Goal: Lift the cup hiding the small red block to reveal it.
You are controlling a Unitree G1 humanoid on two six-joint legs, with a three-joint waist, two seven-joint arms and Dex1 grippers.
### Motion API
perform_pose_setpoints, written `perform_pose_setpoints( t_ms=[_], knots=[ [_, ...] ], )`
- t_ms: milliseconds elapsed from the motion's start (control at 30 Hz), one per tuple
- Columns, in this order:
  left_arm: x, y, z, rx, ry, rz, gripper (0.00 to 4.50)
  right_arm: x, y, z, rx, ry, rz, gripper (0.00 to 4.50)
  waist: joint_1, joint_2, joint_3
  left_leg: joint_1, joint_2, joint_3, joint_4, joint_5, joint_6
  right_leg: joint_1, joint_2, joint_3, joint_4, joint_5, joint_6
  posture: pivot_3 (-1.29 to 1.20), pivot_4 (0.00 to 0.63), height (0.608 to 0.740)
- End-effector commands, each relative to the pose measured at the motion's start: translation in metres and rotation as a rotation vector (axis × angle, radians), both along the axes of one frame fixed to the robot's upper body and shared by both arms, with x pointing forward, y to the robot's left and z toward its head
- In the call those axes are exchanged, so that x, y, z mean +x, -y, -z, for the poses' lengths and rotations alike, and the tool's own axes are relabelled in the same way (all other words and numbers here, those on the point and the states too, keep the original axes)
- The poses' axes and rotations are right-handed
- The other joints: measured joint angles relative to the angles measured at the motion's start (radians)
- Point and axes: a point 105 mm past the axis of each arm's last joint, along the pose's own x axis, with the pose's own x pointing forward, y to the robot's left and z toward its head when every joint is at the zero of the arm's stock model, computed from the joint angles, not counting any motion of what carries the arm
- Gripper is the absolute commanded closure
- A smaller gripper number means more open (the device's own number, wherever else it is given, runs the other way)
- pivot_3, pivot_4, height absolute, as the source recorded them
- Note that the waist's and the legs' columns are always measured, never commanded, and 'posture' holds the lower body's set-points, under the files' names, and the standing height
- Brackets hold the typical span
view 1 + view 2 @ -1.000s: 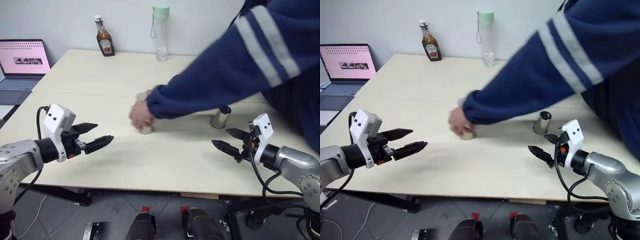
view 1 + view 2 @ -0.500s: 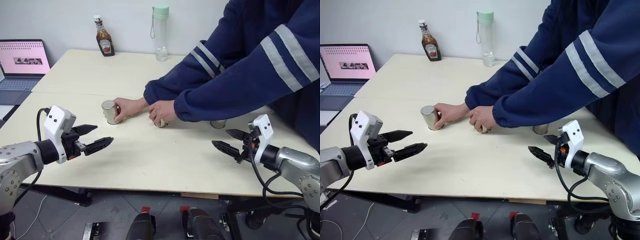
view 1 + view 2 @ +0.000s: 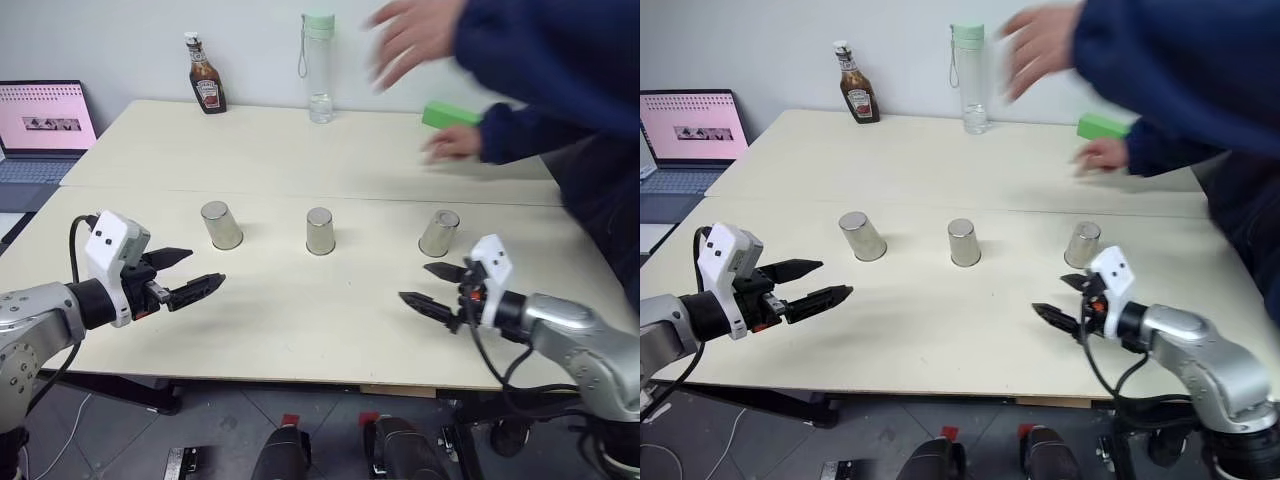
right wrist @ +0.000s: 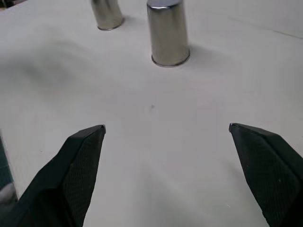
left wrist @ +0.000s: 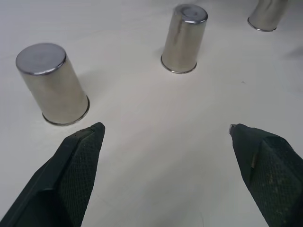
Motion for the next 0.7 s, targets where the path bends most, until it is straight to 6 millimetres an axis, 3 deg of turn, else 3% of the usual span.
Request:
perform_pose_setpoints(
  t_ms=[33, 167, 267, 433, 600, 700],
  knots=[
    [-0.005, 0.015, -0.012, 0.02, 0.098, 0.052, 0.0, 0.03, -0.024, -0.008, 0.031, 0.136, 0.046, 0.06, -0.002, -0.001, -0.001, 0.0, 0.0, 0.0, 0.0, 0.0, 0.0, 0.0, 0.0, 0.0, 0.0, 0.0, 0.0, 0.0, 0.15, 0.74],
    [-0.006, 0.021, -0.008, 0.061, 0.132, 0.055, 0.0, 0.061, -0.04, -0.006, 0.058, 0.169, 0.104, 0.06, 0.001, -0.001, -0.001, 0.0, -0.001, 0.001, 0.0, 0.0, 0.0, 0.0, 0.0, 0.001, 0.0, 0.001, 0.001, 0.0, 0.15, 0.74],
    [-0.003, 0.014, -0.009, 0.055, 0.164, -0.012, 0.0, 0.061, -0.047, -0.014, 0.071, 0.191, 0.063, 0.06, 0.007, -0.001, -0.001, -0.001, -0.002, 0.0, 0.0, 0.0, 0.0, 0.0, -0.001, 0.0, 0.0, 0.002, 0.002, 0.0, 0.15, 0.74],
    [0.01, -0.01, 0.0, 0.012, 0.223, -0.234, 0.0, 0.026, -0.049, -0.027, 0.064, 0.166, -0.14, 0.06, 0.007, 0.0, 0.0, -0.001, -0.003, -0.001, 0.0, 0.0, 0.0, 0.0, -0.003, 0.0, 0.0, 0.003, 0.004, 0.0, 0.15, 0.74],
    [0.026, -0.012, 0.022, 0.0, 0.243, -0.384, 0.0, -0.017, -0.043, -0.046, 0.037, 0.093, -0.348, 0.06, 0.006, -0.001, -0.001, -0.001, -0.001, -0.003, 0.001, 0.0, 0.0, 0.002, -0.003, -0.003, 0.0, 0.003, 0.005, 0.0, 0.15, 0.74],
    [0.039, -0.012, 0.031, -0.016, 0.265, -0.469, 0.0, -0.026, -0.043, -0.054, 0.039, 0.072, -0.391, 0.06, 0.006, -0.002, -0.001, 0.001, -0.001, -0.003, 0.001, 0.0, 0.0, 0.003, -0.002, -0.003, 0.0, 0.003, 0.004, 0.0, 0.15, 0.74]
  ],
)
